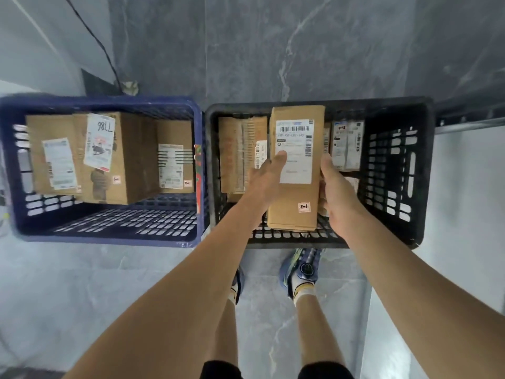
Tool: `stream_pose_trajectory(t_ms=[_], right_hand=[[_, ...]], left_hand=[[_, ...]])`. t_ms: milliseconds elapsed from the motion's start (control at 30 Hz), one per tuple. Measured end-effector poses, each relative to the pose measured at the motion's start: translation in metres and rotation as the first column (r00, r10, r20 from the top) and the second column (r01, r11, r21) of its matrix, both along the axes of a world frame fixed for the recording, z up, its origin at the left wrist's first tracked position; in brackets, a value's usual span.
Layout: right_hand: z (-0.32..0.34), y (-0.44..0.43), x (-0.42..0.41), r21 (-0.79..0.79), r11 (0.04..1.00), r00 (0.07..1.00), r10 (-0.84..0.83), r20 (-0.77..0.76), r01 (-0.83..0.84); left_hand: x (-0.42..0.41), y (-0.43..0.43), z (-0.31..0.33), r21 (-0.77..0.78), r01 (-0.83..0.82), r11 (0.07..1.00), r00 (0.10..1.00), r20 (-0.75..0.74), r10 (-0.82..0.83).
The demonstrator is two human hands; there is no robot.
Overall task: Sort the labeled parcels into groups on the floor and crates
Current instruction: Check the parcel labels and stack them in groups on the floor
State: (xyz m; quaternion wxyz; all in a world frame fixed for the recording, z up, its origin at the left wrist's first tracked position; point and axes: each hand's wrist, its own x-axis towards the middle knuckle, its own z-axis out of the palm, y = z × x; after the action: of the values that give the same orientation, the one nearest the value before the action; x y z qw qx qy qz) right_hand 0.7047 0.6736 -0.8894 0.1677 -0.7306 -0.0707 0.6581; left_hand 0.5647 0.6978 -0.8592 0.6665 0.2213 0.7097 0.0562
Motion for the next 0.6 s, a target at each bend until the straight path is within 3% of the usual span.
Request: stream_pose_trajectory(t_ms=[167,600], right_hand=[[-0.016,0.005,-0.006,0.068,0.996,0.998,0.058,-0.014,-0.057],[-0.047,0.011,-0.01,0.059,0.99,0.992,0.128,-0.021,-0.126]], left_hand=[[0.0,-0.015,-0.042,0.003,-0.013,1.0,0.998,-0.054,0.013],[0.009,-0.005,-0.054,0.037,0.232,0.972,0.968,-0.104,-0.227]])
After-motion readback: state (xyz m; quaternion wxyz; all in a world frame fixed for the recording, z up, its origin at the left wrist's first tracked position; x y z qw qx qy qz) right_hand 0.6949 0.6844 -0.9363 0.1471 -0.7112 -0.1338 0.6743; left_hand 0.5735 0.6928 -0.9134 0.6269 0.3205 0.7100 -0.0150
